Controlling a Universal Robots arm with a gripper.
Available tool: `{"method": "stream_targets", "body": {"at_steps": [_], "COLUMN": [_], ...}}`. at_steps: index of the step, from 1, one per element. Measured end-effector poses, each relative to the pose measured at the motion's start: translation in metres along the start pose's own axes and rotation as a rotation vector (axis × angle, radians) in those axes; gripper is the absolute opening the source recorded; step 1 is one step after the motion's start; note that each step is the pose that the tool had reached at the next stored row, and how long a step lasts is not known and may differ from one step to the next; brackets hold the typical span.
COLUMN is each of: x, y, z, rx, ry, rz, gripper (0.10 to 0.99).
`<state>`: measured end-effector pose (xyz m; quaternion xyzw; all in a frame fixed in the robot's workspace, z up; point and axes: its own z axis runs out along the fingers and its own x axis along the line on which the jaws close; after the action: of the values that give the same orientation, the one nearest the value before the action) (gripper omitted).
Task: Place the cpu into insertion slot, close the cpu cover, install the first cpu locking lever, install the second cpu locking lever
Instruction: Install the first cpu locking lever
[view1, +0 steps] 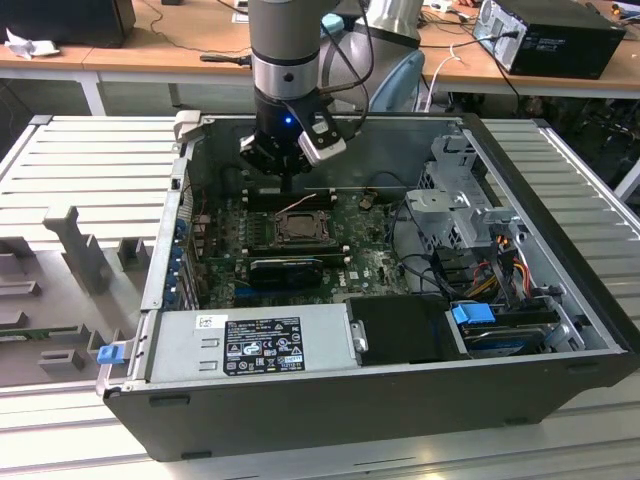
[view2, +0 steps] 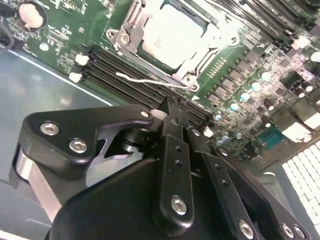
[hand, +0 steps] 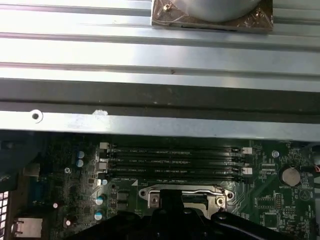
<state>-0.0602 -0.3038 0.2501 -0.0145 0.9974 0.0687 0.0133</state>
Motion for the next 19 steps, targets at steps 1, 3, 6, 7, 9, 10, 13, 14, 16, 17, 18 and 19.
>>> {"method": "stream_targets", "body": {"at_steps": [1,3,6,7,9,10,13,14,16,17,18,19], "x": [-0.0005,-0.0020,-0.0043,-0.0050,-0.0051,-0.0052,-0.0054,-0.0058,-0.0088,-0.0109,-0.0123,-0.0130], "y": [-0.0005,-0.0014,-0.0024,-0.0028,-0.0030,-0.0030,-0.0032,-0.0034,-0.0039,-0.0042,-0.0044,-0.0043], "z": [0.0002,0.0038,0.0113,0.0142,0.0153,0.0157,0.0172,0.0185,0.0210,0.0232,0.0251,0.0270], "rx": [-0.012,-0.019,-0.019,-0.019,-0.020,-0.021,-0.021,-0.021,-0.021,-0.021,-0.021,-0.021], "ry": [-0.0003,-0.0007,0.0027,0.0035,0.0035,0.0035,0.0035,0.0034,0.0035,0.0035,0.0035,0.0036], "rz": [0.000,0.000,-0.022,-0.028,-0.028,-0.028,-0.028,-0.028,-0.028,-0.028,-0.028,-0.028], "gripper": [0.106,0.106,0.106,0.106,0.106,0.106,0.106,0.106,0.106,0.106,0.106,0.106]}}
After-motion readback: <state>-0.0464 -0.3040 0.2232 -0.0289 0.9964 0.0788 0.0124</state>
